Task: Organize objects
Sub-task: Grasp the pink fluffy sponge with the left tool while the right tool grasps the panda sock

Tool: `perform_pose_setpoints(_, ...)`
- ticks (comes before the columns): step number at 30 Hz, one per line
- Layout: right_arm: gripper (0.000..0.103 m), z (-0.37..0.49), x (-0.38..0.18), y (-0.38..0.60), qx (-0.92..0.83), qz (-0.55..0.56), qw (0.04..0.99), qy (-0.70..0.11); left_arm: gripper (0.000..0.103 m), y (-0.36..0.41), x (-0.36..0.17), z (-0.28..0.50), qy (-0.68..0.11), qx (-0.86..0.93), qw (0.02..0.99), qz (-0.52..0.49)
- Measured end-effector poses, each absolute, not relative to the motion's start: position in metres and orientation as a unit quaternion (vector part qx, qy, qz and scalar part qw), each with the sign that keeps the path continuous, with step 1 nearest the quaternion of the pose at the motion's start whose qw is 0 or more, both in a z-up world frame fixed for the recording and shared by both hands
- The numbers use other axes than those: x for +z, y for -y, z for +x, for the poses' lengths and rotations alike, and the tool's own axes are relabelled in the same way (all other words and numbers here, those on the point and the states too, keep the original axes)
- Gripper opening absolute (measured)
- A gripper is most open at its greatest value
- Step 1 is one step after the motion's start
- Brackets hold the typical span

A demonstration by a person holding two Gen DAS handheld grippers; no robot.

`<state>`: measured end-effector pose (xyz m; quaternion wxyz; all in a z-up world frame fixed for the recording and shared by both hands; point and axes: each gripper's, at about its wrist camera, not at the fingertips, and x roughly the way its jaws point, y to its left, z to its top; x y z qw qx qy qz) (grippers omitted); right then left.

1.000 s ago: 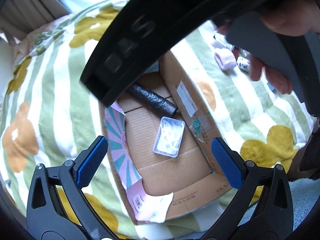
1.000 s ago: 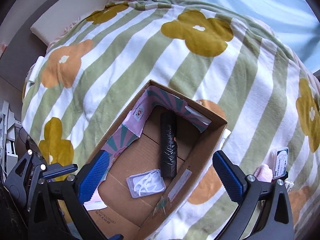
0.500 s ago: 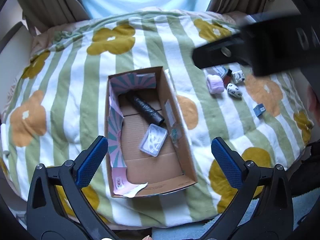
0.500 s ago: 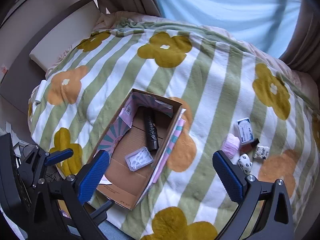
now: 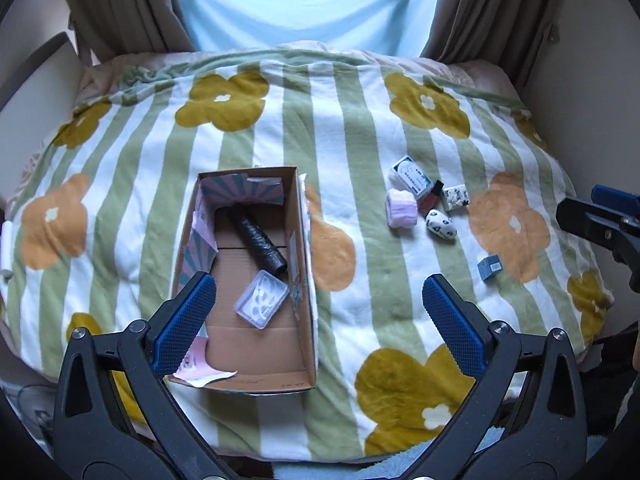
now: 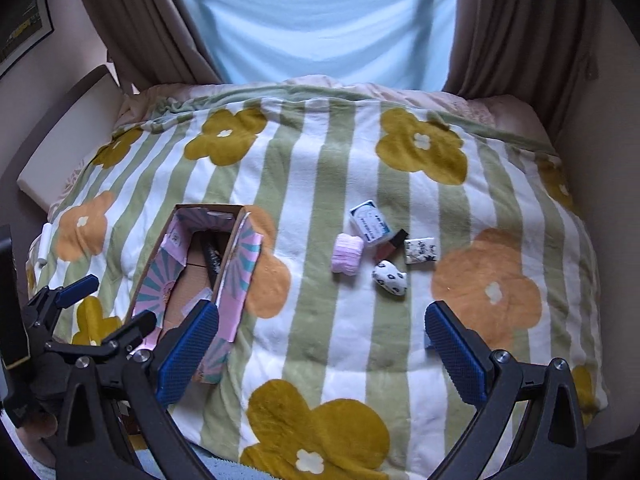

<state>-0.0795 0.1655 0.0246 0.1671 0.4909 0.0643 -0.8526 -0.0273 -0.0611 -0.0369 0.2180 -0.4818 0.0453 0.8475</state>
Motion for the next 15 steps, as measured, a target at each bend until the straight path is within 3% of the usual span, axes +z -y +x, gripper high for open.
perform_pose_setpoints(15, 0.103, -0.093, 0.017, -0.243, -0.858, 0.491, 0.148, -0.021, 0.103, -0.011, -0.029, -0.036, -0.041, 0.84, 0.231, -0.49)
